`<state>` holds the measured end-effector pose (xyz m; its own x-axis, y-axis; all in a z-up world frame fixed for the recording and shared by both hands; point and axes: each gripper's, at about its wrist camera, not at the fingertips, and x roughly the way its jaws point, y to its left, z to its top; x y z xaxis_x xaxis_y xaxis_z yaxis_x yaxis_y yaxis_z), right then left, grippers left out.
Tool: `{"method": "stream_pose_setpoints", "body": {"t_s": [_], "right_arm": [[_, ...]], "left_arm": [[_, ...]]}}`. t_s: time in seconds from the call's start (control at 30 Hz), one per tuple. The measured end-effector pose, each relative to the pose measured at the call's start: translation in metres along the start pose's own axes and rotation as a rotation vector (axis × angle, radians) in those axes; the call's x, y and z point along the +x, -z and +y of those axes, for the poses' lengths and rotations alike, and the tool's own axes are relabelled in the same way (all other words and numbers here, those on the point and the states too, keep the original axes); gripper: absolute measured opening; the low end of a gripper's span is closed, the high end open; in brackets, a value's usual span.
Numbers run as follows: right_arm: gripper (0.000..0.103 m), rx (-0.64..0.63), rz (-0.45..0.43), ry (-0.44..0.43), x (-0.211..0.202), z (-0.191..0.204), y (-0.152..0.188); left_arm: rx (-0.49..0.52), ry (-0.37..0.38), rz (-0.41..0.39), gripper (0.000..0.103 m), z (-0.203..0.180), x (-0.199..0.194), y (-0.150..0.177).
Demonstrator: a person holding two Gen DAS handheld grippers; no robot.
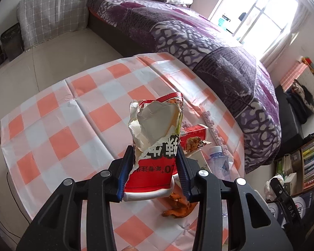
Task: Collect trash
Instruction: 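Carry the red cup and wrapped bundle to the bin and release both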
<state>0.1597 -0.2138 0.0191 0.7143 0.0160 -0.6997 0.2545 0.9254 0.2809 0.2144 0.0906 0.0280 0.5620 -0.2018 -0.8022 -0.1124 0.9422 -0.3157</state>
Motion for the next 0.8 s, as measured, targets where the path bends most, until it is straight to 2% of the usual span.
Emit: {"method": "stream_pose_setpoints", "body": {"t_s": [0.53, 0.8], "right_arm": [[0.04, 0.223, -0.022, 0.098, -0.036, -0.094, -0.015], [0.042, 0.335, 0.007, 0.152, -0.049, -0.142, -0.017]], "left_arm": [[0.19, 0.058, 0.02, 0.04, -0.092, 0.014, 0.04], [0.286, 0.075, 0.046, 0.04, -0.135, 0.024, 0.064]]}}
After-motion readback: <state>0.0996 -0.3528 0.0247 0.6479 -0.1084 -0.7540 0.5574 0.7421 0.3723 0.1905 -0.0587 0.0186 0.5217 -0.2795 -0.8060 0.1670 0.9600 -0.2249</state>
